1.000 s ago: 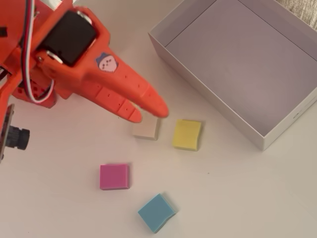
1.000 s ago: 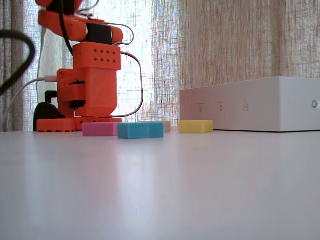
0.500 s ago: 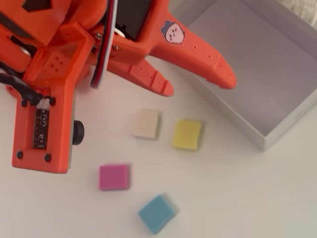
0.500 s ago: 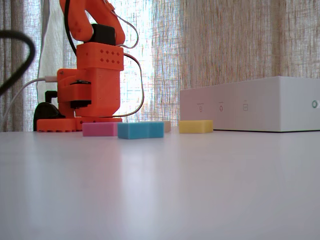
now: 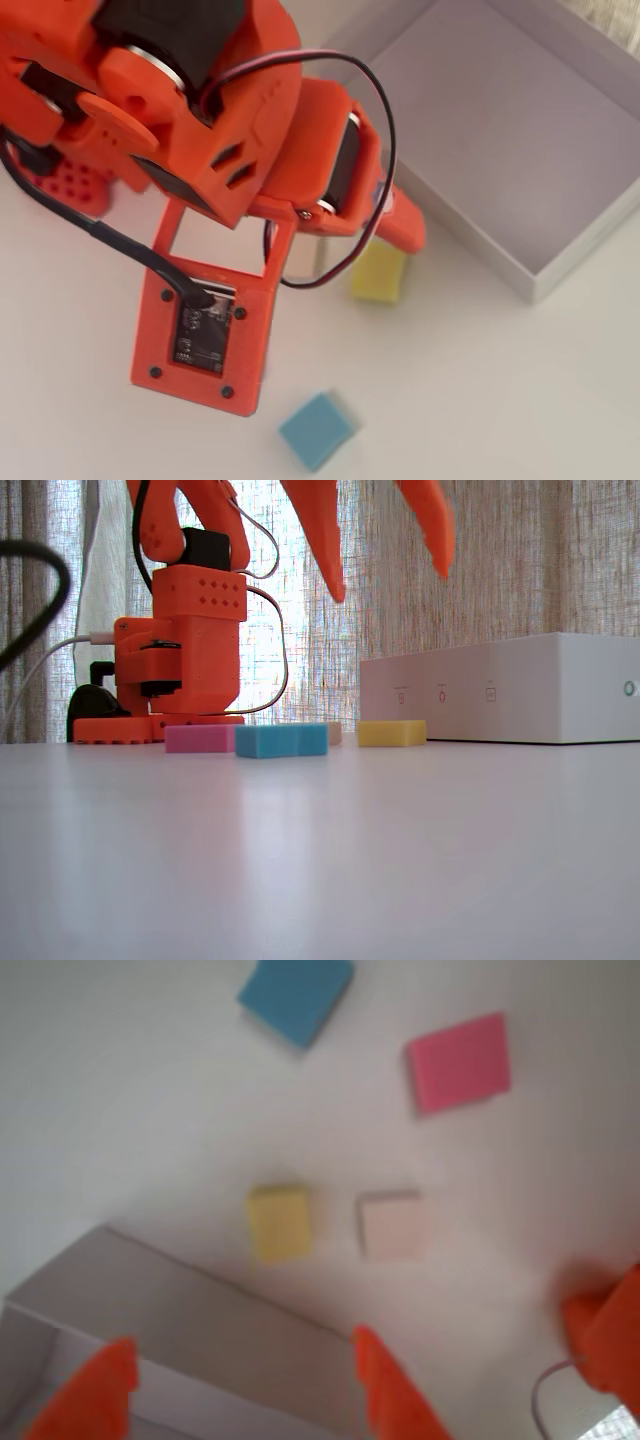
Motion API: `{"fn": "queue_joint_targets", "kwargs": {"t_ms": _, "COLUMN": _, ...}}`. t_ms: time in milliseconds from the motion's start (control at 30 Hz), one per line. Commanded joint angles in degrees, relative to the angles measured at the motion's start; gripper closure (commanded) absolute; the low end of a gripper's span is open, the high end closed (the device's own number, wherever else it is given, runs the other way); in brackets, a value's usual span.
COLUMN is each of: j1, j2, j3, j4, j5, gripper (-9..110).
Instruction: Grasp the yellow cuboid and put it in the bin.
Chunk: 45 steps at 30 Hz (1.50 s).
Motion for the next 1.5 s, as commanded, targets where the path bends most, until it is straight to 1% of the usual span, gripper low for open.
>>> {"fn": "queue_joint_targets", "kwargs": {"t_ms": 0, "j1": 1.49, "j2": -1.14, "j3": 1.76, "j4": -3.16, "j5": 0.0, "gripper": 74}}
{"fn": "queue_joint_targets", "kwargs": {"t_ms": 200, "j1": 3.43, "j2": -3.6, "j3": 3.43, "j4": -5.8, "j5": -0.09, "gripper": 75}}
{"fn": "queue_joint_targets", "kwargs": {"t_ms": 433, "j1": 2.2, "j2": -8.17, "j3": 3.69, "j4": -11.16, "j5": 0.09, "gripper": 75}}
{"fn": "queue_joint_targets", "kwargs": {"t_ms": 733, "j1": 1.32, "j2": -7.56, "j3": 12.3, "j4": -19.95, "j5": -0.44, "gripper": 76}}
{"fn": "queue_joint_targets", "kwargs": {"t_ms": 1100, "j1": -1.41, "j2": -9.4, "j3": 13.01, "j4": -22.15, "j5": 0.09, "gripper": 76}}
{"fn": "queue_joint_targets", "kwargs": {"t_ms": 1467, "j1": -1.23, "j2": -12.48, "j3": 13.45, "j4": -23.55, "j5": 0.18, "gripper": 76}}
